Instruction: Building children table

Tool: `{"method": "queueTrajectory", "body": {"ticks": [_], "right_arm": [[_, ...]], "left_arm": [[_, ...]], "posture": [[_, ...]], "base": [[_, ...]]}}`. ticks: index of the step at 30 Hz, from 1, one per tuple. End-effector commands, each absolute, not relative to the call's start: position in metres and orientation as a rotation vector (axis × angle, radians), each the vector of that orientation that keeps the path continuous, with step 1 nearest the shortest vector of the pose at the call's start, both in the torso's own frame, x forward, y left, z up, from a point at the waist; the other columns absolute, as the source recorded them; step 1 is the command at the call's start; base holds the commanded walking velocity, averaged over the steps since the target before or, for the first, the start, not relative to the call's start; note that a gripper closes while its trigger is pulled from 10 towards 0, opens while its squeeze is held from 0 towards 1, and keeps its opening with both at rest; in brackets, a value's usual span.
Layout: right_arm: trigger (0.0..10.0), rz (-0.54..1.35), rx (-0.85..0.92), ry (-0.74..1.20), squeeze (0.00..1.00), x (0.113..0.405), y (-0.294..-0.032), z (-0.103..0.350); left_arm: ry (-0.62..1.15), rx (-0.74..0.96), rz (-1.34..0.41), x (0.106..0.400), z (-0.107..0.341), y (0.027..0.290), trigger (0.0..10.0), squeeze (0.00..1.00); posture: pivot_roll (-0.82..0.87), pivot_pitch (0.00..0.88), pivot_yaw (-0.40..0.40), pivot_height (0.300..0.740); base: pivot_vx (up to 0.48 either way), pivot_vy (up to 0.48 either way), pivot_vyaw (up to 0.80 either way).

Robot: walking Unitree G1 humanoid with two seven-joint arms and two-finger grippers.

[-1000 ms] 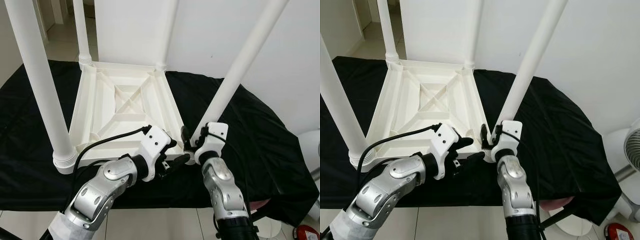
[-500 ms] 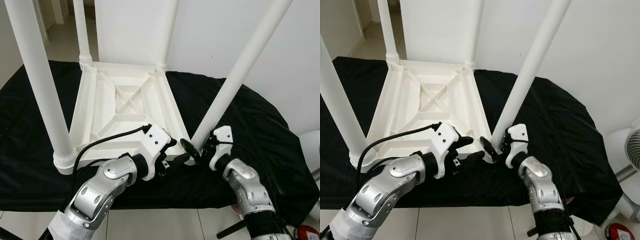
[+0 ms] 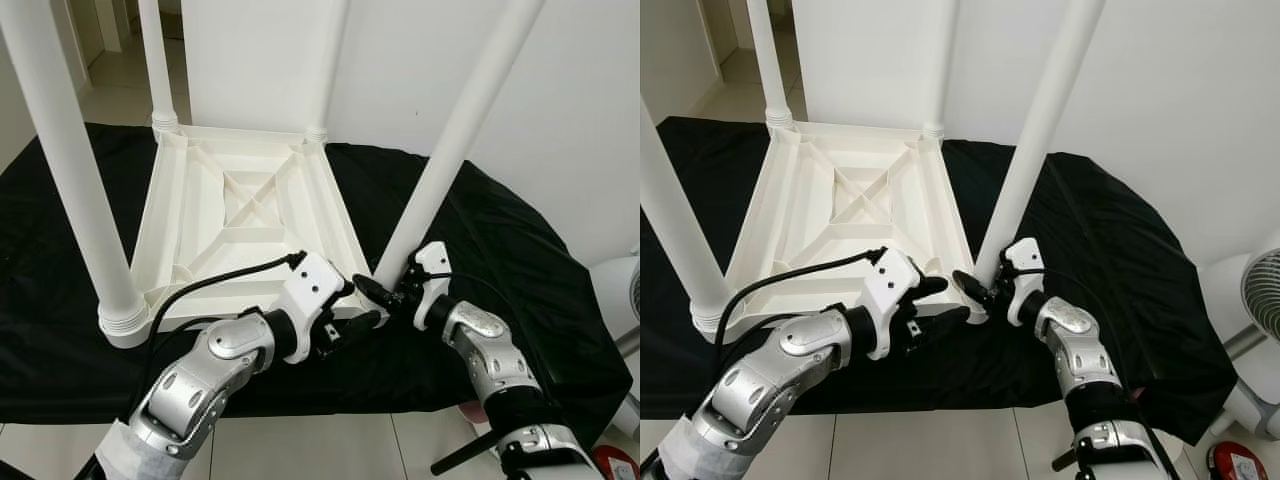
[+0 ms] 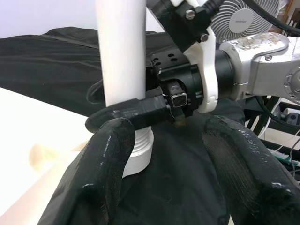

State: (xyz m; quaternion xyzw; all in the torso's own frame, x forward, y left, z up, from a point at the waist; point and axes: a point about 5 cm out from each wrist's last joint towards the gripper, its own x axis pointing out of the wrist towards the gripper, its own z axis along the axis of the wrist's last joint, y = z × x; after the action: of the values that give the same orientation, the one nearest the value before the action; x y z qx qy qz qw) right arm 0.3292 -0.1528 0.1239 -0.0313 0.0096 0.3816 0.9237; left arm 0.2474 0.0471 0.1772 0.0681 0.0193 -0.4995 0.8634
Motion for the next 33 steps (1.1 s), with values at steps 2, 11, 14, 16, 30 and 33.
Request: {"method": "queueTrajectory", "body": {"ticks": [2, 11, 14, 16, 30, 33], "right_arm": [[0.0, 0.824, -0.082, 0.052, 0.0, 0.329, -0.152, 0.12], [10.0, 0.771, -0.031, 0.053, 0.0, 0.33, -0.156, 0.117], [10.0, 0.703, -0.028, 0.054, 0.0, 0.333, -0.156, 0.117], [10.0, 0.578, -0.01, 0.068, 0.0, 0.336, -0.156, 0.115], [10.0, 0.256, 0.058, 0.094, 0.0, 0.326, -0.123, 0.111], [10.0, 0.235, 0.049, 0.096, 0.0, 0.324, -0.119, 0.11]], "left_arm": [[0.052, 0.151, -1.079, 0.245, 0.176, 0.044, 10.0, 0.0], [0.051, 0.145, -1.08, 0.244, 0.176, 0.043, 10.0, 0.0], [0.052, 0.145, -1.081, 0.244, 0.176, 0.043, 10.0, 0.0], [0.054, 0.146, -1.081, 0.243, 0.175, 0.043, 10.0, 0.0], [0.056, 0.143, -1.089, 0.243, 0.174, 0.042, 10.0, 0.0], [0.056, 0.143, -1.09, 0.243, 0.174, 0.042, 10.0, 0.0]], "posture": [[0.04, 0.0, -0.13, 0.74], [0.03, 0.0, -0.132, 0.74], [0.02, 0.0, -0.133, 0.74], [0.02, 0.0, -0.131, 0.74], [0.01, 0.0, -0.137, 0.74], [0.01, 0.0, -0.136, 0.74]], "base": [[0.0, 0.0, 0.0], [0.0, 0.0, 0.0], [0.0, 0.0, 0.0], [0.0, 0.0, 0.0], [0.0, 0.0, 0.0], [0.0, 0.0, 0.0]]}}
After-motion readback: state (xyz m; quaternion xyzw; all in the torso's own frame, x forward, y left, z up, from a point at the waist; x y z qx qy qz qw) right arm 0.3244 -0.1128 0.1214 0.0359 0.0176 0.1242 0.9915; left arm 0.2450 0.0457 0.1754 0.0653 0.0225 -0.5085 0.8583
